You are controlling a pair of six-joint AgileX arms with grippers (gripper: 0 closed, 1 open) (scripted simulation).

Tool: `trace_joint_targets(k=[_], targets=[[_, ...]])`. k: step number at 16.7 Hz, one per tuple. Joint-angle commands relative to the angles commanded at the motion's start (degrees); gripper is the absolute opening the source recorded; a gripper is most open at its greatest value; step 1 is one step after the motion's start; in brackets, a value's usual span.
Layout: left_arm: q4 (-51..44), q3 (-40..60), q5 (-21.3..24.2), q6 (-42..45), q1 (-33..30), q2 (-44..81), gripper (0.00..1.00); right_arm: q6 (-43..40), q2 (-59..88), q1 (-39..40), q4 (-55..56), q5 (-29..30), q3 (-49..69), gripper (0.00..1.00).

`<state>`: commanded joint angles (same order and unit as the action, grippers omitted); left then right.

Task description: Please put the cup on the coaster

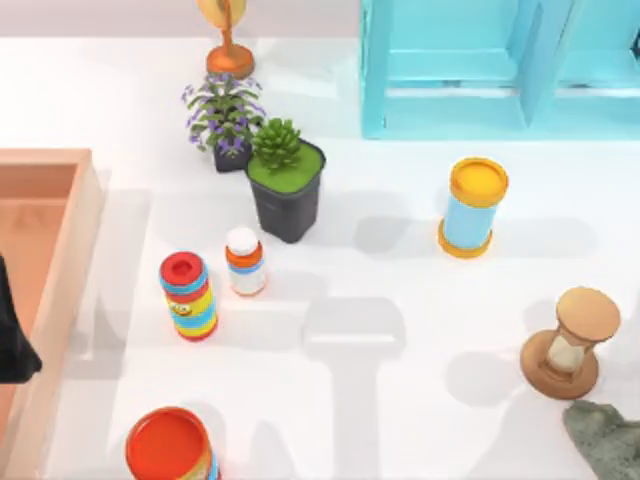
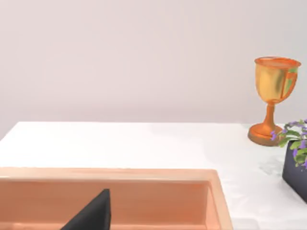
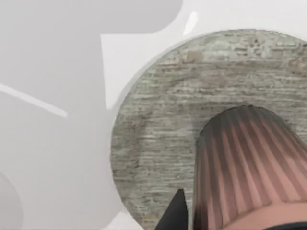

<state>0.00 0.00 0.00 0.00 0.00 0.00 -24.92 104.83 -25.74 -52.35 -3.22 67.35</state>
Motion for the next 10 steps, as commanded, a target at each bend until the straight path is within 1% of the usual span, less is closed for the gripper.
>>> trace_joint_targets(k=[4,5,10], targets=[[0.0,0.0,0.0,0.0,0.0,0.0,1.0,0.0,0.0,0.0,0.0,0.0,0.0,0.98],[0.0,0.0,0.0,0.0,0.0,0.0,1.0,0.0,0.0,0.0,0.0,0.0,0.0,1.0],[0.0,0.0,0.0,0.0,0.0,0.0,1.0,0.0,0.0,0.0,0.0,0.0,0.0,1.0]])
